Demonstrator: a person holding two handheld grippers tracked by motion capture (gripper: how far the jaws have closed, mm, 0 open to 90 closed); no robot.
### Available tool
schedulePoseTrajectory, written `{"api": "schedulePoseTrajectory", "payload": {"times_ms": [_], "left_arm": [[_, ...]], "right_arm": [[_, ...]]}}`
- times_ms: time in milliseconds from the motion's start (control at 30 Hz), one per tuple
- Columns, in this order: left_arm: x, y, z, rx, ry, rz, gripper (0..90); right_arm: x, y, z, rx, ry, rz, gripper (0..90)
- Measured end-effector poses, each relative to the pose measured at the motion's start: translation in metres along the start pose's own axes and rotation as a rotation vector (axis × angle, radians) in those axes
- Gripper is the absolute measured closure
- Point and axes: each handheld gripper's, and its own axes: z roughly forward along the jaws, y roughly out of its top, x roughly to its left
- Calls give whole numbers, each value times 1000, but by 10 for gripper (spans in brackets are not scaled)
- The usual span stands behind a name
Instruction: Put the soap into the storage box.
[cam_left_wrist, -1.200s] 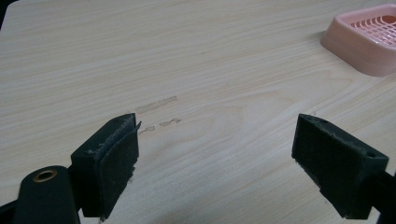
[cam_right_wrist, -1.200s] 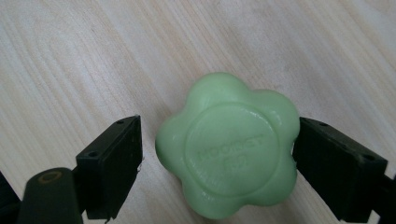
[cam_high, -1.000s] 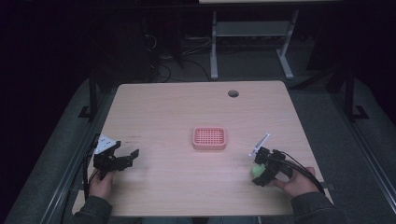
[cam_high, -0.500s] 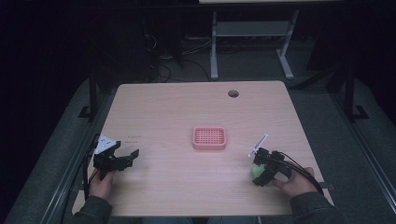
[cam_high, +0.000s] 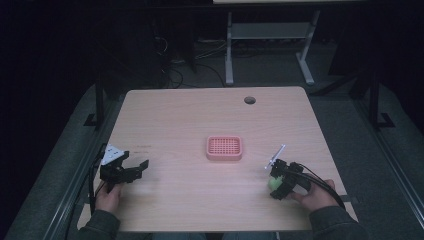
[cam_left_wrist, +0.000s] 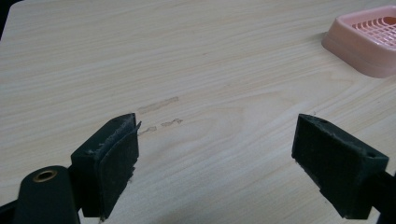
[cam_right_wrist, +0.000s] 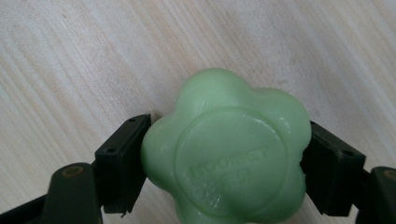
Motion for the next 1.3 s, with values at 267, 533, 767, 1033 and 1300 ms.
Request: {"api": "schedulePoseTrajectory", "payload": {"times_ms": [267, 533, 767, 1033, 1300], "left_arm": [[0, 0, 0, 3, 0, -1, 143], [0, 0, 0, -2, 2, -8, 144], [0, 0, 0, -1, 1, -11, 143], [0, 0, -1, 0, 4, -9, 143], [1, 0, -1, 6, 4, -2, 143]], "right_arm": [[0, 0, 0, 1, 1, -1, 251], [-1, -1, -1, -6, 7, 3, 255], [-3, -2, -1, -8, 16, 1, 256], [-3, -4, -2, -16, 16, 2, 256], [-2, -5, -7, -34, 18, -3, 257]]}}
